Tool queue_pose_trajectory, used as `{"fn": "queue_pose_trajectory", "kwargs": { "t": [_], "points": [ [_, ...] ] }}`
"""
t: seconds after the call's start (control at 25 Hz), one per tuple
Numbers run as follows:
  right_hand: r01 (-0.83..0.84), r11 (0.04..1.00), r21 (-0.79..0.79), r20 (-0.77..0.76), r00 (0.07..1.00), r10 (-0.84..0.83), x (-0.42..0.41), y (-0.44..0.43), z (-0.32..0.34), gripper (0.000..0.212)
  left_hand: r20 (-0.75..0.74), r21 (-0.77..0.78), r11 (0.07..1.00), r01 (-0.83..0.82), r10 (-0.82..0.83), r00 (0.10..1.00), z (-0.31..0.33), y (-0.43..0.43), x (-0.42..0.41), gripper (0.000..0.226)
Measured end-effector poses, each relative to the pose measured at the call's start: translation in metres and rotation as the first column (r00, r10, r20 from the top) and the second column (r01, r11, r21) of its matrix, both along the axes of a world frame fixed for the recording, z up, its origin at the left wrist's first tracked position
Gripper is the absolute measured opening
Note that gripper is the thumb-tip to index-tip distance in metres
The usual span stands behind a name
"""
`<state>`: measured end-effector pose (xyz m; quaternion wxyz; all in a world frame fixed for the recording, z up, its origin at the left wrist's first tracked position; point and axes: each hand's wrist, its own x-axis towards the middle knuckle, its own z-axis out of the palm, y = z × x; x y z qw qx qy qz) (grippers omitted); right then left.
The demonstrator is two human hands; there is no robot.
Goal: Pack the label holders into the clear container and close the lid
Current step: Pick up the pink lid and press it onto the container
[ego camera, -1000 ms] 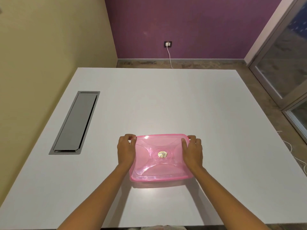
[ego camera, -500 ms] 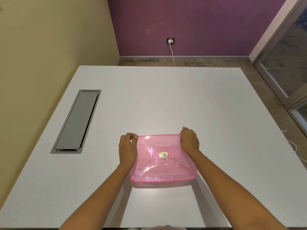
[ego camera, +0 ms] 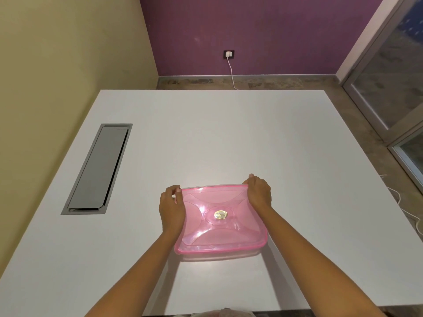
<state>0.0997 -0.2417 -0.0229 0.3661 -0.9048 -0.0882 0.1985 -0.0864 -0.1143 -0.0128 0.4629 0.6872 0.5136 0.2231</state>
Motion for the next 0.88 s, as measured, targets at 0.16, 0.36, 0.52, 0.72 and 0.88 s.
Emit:
{"fn": "queue_pose_trajectory", "kwargs": {
  "t": [0.16, 0.36, 0.52, 0.72, 0.88],
  "points": [
    [-0.059, 0.970, 0.235, 0.017, 0.998, 0.057, -0.030, -0.043, 0.002, 0.028, 0.019, -0.144, 0.989, 0.025, -0.022, 1.000, 0.001, -0.009, -0.015, 0.038],
    [-0.078, 0.972, 0.222, -0.045, 0.995, 0.090, -0.049, -0.058, 0.004, 0.040, -0.033, -0.143, 0.987, 0.066, -0.072, 0.997, 0.005, -0.013, -0.017, 0.042],
    [-0.070, 0.975, 0.210, -0.069, 0.994, 0.086, -0.038, -0.048, 0.010, 0.039, -0.077, -0.121, 0.991, 0.056, -0.066, 0.995, 0.009, -0.001, -0.008, 0.040],
    [-0.088, 0.990, 0.108, -0.034, 0.995, 0.092, -0.031, -0.037, 0.004, 0.036, -0.081, -0.115, 0.993, 0.037, -0.047, 0.996, 0.003, -0.003, -0.005, 0.038],
    [-0.092, 0.995, 0.047, -0.025, 0.995, 0.093, -0.014, -0.024, 0.006, 0.034, -0.078, -0.102, 0.994, 0.032, -0.041, 0.996, 0.002, -0.003, -0.007, 0.037]
  ]
}}
